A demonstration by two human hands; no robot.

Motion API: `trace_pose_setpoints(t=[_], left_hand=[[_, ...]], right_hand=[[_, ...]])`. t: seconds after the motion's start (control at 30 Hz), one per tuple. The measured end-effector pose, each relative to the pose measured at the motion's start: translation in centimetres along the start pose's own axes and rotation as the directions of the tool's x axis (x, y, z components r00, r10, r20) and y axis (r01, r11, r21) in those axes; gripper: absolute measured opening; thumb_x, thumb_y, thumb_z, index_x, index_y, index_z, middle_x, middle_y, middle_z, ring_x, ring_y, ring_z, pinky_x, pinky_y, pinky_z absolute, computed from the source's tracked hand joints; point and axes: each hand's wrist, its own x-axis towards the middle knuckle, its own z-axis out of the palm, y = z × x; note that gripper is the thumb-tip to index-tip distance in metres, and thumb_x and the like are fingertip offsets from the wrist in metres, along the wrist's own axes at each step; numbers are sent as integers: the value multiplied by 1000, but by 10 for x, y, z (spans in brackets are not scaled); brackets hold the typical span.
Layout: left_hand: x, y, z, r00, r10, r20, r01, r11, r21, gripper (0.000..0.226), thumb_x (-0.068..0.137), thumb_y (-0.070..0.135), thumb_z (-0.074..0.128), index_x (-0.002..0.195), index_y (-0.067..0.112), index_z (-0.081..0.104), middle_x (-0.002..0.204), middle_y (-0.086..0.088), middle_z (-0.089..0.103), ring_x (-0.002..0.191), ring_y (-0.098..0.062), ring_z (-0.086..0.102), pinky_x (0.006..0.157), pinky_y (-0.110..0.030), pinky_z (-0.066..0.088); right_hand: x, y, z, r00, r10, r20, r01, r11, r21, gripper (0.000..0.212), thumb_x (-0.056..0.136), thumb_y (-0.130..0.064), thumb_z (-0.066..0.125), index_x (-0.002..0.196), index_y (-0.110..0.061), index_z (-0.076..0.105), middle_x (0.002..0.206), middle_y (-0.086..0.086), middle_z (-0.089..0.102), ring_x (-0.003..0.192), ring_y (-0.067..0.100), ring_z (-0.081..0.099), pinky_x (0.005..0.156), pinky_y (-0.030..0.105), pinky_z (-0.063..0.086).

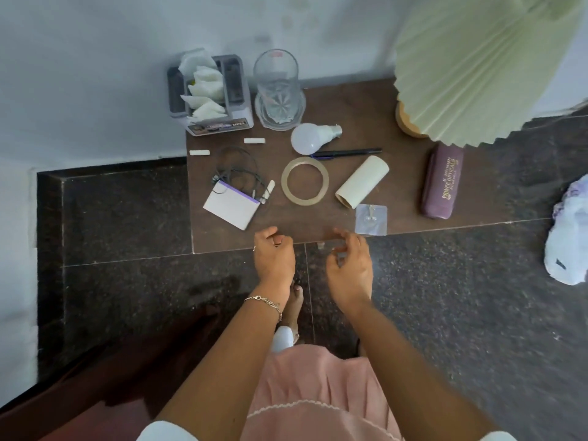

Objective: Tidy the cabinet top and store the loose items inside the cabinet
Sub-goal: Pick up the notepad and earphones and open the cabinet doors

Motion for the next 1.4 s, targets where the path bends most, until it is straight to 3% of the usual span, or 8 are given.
trace_pose_setpoints(t=[0.23,0.37,0.5,0.67,0.77,0.9,1.13,1.4], left_hand=[[-69,-35,45,999,33,16,-33,999,-20,32,93,5,54,124,10,54,111,0,60,100,-10,55,93,-25,44],[-106,-64,62,997,81,-14,-81,996,36,31,92,3,54,121,11,58,123,-5,63,106,-13,57,104,-30,41],[-126,-71,66,987,162,26,-163,956,243,42,92,8,56,134,13,52,129,-4,58,120,-21,55,99,-23,39],[-107,-64,58,847,415,332,-516,496,698,71,92,25,56,152,14,18,162,-1,6,149,-19,5,120,-40,16],[-84,-60,52,786,438,437,-548,167,820,82,92,30,54,153,11,3,161,-3,-14,149,-21,-11,120,-48,9],[-49,-71,55,699,537,471,-538,-38,842,88,91,31,53,153,7,-5,161,-8,-17,149,-24,-12,121,-47,3],[10,-129,78,487,833,263,-542,52,839,97,80,28,65,154,13,2,163,-3,2,150,-19,-1,119,-47,3],[46,-154,106,247,966,70,-593,93,800,94,75,26,66,152,12,14,161,-4,15,149,-21,8,118,-56,6]], right_hand=[[-13,52,-77,998,-15,65,18,999,-38,32,87,-7,56,117,-19,59,112,-3,58,98,17,58,88,39,50],[-21,76,-111,974,-29,224,53,994,-100,31,87,-8,55,117,-19,59,113,-3,59,101,14,58,87,29,47],[-21,86,-125,944,-49,326,100,985,-139,33,88,-9,54,119,-19,60,119,-2,60,105,12,57,90,25,44],[-8,80,-119,915,-69,397,183,949,-256,45,93,-20,54,137,-16,47,137,4,52,130,24,42,105,34,35],[2,82,-107,889,-88,449,236,929,-285,57,92,-26,55,145,-14,38,146,8,44,135,27,38,110,36,32],[19,92,-86,834,-197,516,379,883,-276,61,93,-20,55,147,-6,31,148,14,39,137,28,35,112,34,27],[49,150,-31,871,-442,213,484,846,-224,45,89,-12,54,134,-9,45,132,10,52,123,23,50,105,36,41],[68,186,23,907,-411,-95,414,910,20,26,86,-11,55,113,-11,54,112,7,62,106,24,58,94,40,47]])
